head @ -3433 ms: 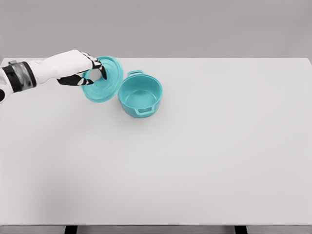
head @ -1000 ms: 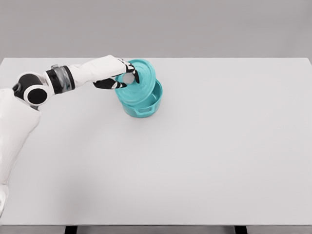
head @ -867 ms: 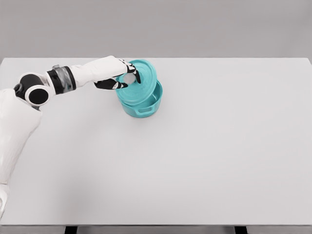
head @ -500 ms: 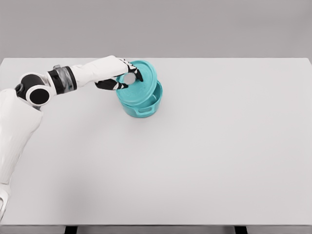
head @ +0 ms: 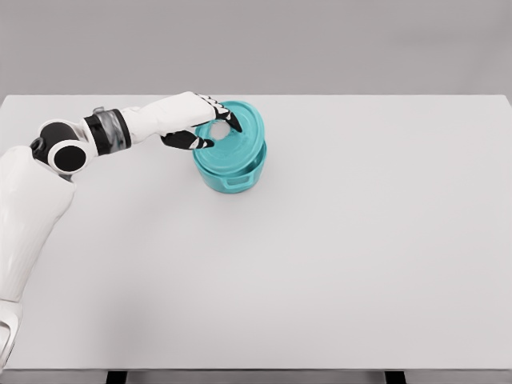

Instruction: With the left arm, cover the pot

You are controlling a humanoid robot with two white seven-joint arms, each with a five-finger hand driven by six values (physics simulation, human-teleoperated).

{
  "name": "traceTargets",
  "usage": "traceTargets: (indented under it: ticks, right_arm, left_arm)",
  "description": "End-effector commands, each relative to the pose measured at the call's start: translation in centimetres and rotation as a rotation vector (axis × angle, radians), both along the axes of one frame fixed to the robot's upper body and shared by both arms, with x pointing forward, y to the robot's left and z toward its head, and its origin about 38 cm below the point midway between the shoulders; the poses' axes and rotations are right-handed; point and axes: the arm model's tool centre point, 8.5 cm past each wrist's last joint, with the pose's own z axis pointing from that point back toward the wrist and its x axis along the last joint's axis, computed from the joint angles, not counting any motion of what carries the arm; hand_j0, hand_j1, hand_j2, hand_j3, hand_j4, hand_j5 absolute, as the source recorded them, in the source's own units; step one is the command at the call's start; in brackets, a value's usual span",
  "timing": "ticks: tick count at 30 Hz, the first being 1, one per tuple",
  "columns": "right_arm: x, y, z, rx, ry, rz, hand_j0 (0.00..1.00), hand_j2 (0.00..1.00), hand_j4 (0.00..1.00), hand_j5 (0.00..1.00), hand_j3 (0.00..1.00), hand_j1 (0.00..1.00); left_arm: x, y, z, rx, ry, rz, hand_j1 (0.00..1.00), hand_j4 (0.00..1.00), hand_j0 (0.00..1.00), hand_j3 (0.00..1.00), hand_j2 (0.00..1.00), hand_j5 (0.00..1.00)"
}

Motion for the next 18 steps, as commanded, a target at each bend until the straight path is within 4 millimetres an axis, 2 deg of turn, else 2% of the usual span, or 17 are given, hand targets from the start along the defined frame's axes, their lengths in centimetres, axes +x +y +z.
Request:
traceTargets:
  ticks: [1,8,16,17,18]
  right_arm:
    - [-0.02,0.01,0.0,0.0,0.001,0.0,1.0,1.0,1.0,1.0,1.0,1.0]
    - [0.03,0.0,0.0,0.0,-0.001,0.0,1.0,1.0,1.0,1.0,1.0,1.0]
    - [-0.02,0.01,0.0,0.0,0.001,0.0,1.0,1.0,1.0,1.0,1.0,1.0]
    - [-0.02,0.01,0.0,0.0,0.001,0.0,1.0,1.0,1.0,1.0,1.0,1.0]
    - [-0.02,0.01,0.0,0.0,0.001,0.0,1.0,1.0,1.0,1.0,1.0,1.0]
  left_arm:
    - [0.02,0.05,0.07,-0.008,0.002,0.002,0.69,0.69,0.69,0.69,0.69,0.69]
    - [0.0,-0.06,0.04,-0.008,0.003,0.0,0.75,0.75,0.75,0.75,0.75,0.75]
    - [-0.01,-0.08,0.08,-0.008,0.001,0.0,0.75,0.75,0.75,0.75,0.75,0.75]
    - [-0.05,-0.07,0.27,-0.008,-0.004,-0.002,0.77,0.77,0.77,0.77,0.77,0.77]
    - [-0.07,0.2,0.49,-0.015,-0.008,0.002,0.84,0.84,0.84,0.84,0.84,0.84]
